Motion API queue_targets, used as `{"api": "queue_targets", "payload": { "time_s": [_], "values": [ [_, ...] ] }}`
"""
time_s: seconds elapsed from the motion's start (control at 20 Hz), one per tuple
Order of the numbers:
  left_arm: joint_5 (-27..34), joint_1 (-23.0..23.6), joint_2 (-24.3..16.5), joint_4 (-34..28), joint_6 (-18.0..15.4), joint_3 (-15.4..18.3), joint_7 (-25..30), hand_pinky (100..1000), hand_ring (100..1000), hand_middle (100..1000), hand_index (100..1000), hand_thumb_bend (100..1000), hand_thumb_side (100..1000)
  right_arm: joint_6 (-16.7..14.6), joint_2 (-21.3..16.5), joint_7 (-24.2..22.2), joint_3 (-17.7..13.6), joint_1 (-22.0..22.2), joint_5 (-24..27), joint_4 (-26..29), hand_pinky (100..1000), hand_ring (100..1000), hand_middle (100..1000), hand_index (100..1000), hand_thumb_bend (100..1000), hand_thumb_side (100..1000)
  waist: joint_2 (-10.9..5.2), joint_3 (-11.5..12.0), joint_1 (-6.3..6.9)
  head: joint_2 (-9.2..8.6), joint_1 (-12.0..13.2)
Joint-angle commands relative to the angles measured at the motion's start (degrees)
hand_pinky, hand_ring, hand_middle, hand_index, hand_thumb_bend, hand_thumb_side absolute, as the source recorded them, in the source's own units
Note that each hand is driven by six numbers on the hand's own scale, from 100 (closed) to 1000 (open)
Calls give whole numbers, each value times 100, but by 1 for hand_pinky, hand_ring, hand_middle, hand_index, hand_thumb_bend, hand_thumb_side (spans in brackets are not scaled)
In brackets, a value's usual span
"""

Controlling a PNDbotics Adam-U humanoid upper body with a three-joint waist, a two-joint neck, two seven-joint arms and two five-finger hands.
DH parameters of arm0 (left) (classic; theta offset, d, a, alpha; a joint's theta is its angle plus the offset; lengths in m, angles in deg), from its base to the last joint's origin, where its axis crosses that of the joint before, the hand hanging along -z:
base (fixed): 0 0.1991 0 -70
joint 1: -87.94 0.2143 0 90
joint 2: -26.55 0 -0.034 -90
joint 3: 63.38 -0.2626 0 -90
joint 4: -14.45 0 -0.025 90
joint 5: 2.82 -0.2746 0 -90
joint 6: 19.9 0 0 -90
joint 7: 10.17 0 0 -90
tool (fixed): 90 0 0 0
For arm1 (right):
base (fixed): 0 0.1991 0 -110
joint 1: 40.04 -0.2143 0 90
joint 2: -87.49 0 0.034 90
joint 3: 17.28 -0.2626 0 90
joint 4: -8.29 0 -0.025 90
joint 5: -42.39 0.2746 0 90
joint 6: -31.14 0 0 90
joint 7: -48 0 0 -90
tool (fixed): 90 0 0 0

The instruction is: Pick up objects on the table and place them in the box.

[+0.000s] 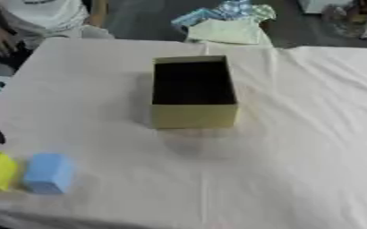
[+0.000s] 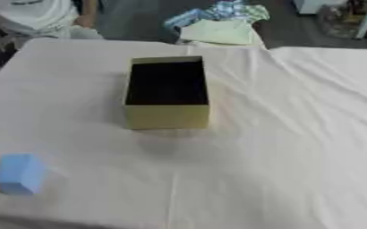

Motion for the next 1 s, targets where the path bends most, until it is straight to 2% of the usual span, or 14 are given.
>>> {"api": "queue_targets", "payload": {
  "time_s": [0.05,0.15,0.25,0.5,0.6,0.75,1.0],
  "values": [
    [27,-59,-182,1,39,28,8,664,649,594,710,667,149,5,-46,26,-50,-69,22,91,812,742,582,851,100,730,-46,-3,12,29,8],
    [24,-60,-180,7,37,10,-29,616,606,556,670,656,121,7,-42,28,-51,-64,23,91,812,742,582,851,100,730,-44,-8,11,29,9],
    [22,-57,-177,34,34,-5,-55,633,622,571,685,675,112,8,-39,30,-53,-61,22,91,812,742,582,851,100,730,-43,-11,11,29,9],
    [-154,-43,-159,88,-12,-41,-46,551,566,523,641,691,100,12,-28,42,-61,-43,20,91,812,742,581,852,100,731,-36,-21,12,29,-4],
    [-231,-42,-134,109,-33,-54,-91,435,493,467,579,667,100,12,-26,45,-62,-40,20,91,812,742,581,852,100,731,-31,-28,10,29,-11],
    [-298,-50,-111,91,-30,-46,-276,336,424,409,515,631,100,15,-30,51,-67,-38,17,91,812,742,580,852,100,731,-27,-32,6,29,-30],
    [-627,-56,-109,15,94,-3,-872,226,323,325,436,659,100,20,-22,52,-70,-25,12,91,812,742,580,852,100,732,-29,-24,7,29,-57]
  ]
}}
